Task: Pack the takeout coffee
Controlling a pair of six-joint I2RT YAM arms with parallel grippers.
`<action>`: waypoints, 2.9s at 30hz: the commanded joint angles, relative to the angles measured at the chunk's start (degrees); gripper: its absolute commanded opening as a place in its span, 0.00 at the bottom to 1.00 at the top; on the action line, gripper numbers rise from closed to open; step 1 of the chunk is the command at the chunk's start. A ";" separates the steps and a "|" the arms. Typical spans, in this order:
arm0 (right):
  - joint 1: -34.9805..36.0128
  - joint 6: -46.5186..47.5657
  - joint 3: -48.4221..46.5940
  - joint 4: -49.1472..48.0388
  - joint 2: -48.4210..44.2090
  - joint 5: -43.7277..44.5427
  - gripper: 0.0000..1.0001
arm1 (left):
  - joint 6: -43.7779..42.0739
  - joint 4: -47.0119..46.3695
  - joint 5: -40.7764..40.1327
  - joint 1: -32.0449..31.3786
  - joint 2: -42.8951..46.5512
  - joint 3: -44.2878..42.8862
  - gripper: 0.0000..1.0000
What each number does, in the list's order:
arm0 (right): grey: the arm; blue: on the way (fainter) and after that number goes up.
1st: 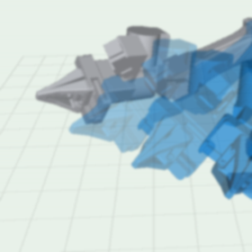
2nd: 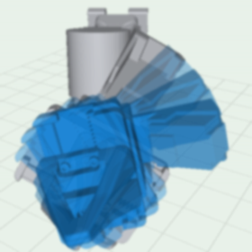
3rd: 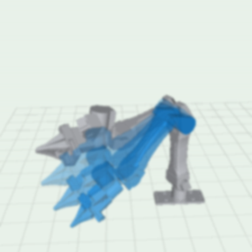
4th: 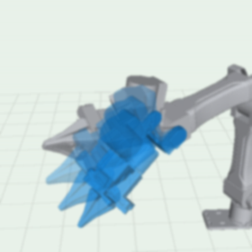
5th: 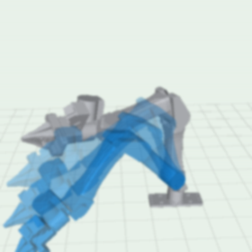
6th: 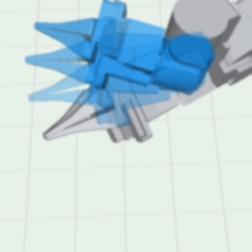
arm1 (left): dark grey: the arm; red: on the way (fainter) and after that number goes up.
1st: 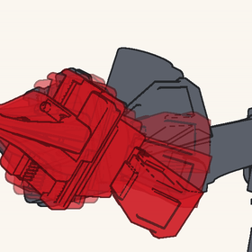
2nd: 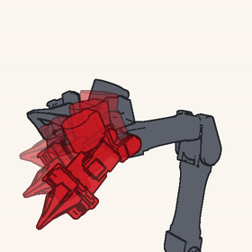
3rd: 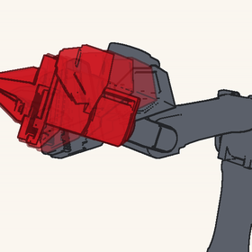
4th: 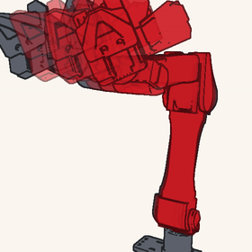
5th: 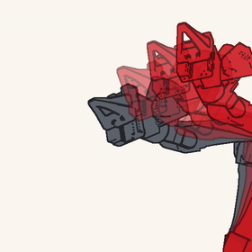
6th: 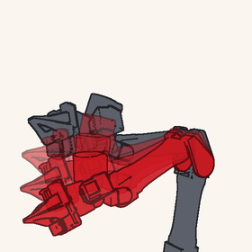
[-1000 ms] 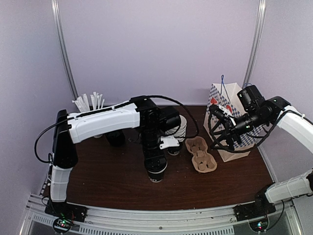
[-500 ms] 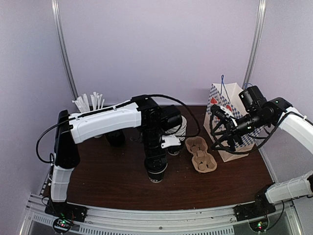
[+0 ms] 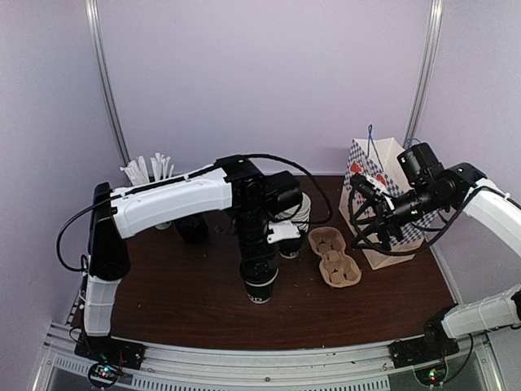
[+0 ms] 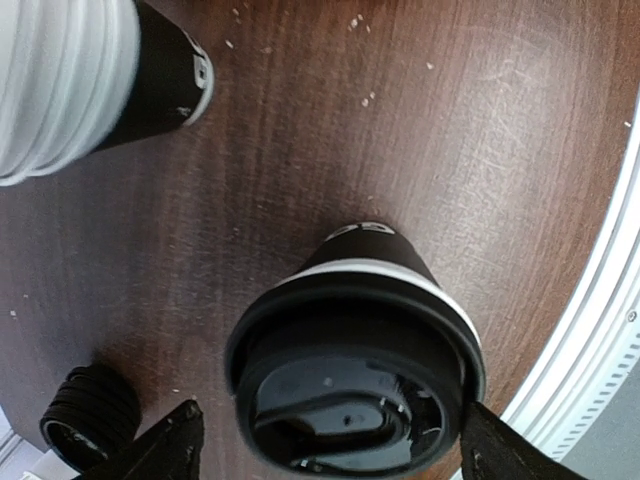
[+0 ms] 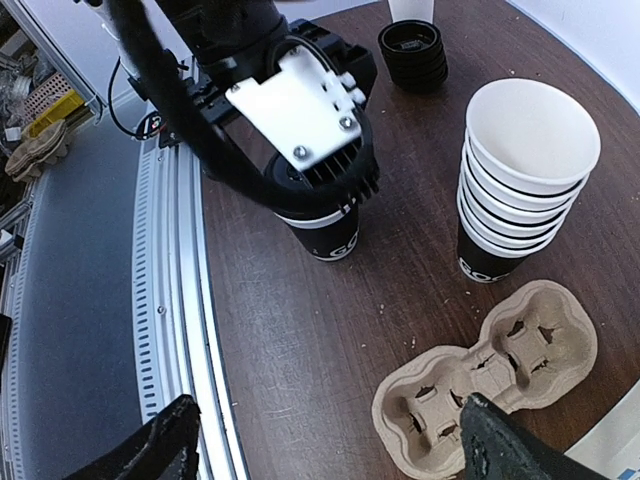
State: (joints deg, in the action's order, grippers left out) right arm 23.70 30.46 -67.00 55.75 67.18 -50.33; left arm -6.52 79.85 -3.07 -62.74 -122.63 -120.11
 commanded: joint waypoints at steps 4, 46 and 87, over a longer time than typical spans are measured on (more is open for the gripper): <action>-0.32 -3.82 1.61 -3.46 1.04 -3.39 0.89 | 1.08 -7.32 2.88 0.53 13.38 4.34 0.93; 18.58 -55.09 7.98 -42.25 26.66 -4.13 0.52 | 50.02 -55.47 22.27 12.03 31.03 53.93 0.68; 20.67 -57.52 7.33 -44.30 30.85 -3.36 0.41 | 46.91 -55.28 24.72 12.03 28.89 54.30 0.72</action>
State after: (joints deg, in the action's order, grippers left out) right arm 43.66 -26.37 -59.61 13.37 97.06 -52.31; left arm 42.54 24.21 22.94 -50.94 -94.72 -65.47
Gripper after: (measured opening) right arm 0.395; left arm 0.691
